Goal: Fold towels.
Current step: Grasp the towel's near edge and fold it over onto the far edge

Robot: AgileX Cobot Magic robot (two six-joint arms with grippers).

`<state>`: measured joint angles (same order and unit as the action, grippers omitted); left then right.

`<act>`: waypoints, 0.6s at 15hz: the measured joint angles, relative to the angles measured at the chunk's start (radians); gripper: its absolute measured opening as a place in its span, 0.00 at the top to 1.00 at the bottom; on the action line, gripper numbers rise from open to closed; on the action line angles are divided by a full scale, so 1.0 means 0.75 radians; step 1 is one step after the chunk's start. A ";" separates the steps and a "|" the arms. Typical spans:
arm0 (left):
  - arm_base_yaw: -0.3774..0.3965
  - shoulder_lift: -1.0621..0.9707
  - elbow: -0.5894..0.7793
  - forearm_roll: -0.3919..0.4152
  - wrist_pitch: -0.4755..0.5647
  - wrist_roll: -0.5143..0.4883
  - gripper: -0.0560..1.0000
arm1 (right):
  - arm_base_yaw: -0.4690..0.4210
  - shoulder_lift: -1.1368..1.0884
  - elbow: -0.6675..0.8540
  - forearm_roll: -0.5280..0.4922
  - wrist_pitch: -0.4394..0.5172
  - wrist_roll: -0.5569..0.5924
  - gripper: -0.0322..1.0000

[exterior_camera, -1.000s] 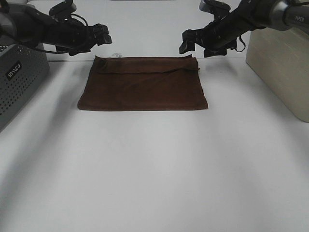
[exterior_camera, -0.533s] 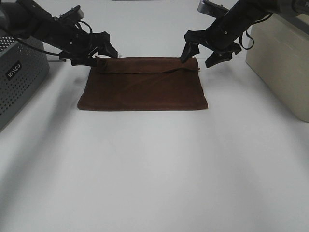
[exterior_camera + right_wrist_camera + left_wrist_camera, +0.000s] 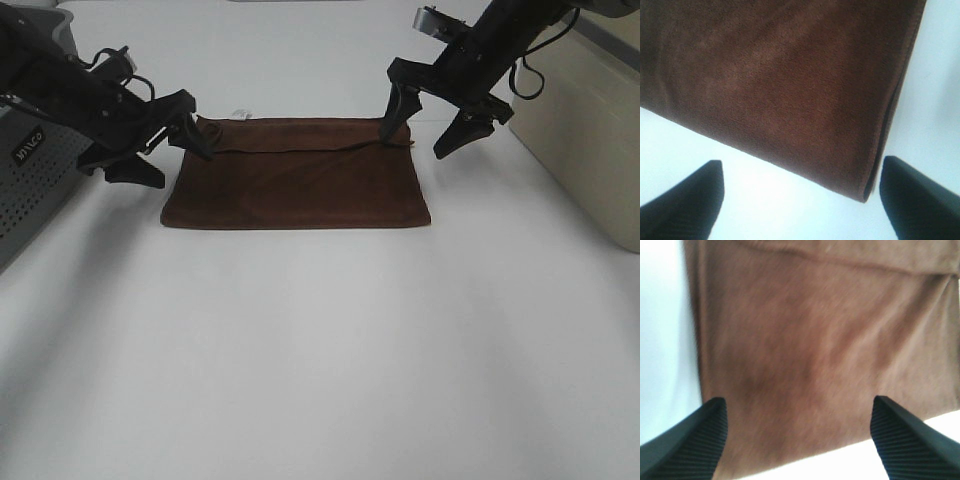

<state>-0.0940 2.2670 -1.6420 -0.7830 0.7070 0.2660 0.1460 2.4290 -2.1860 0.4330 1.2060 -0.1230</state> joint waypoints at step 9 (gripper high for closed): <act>0.013 -0.068 0.128 0.100 -0.100 0.003 0.24 | 0.000 -0.061 0.324 -0.020 -0.137 0.004 0.21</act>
<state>-0.0840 2.2160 -1.5460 -0.7080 0.6320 0.2680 0.1460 2.3830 -1.9430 0.4180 1.1030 -0.1200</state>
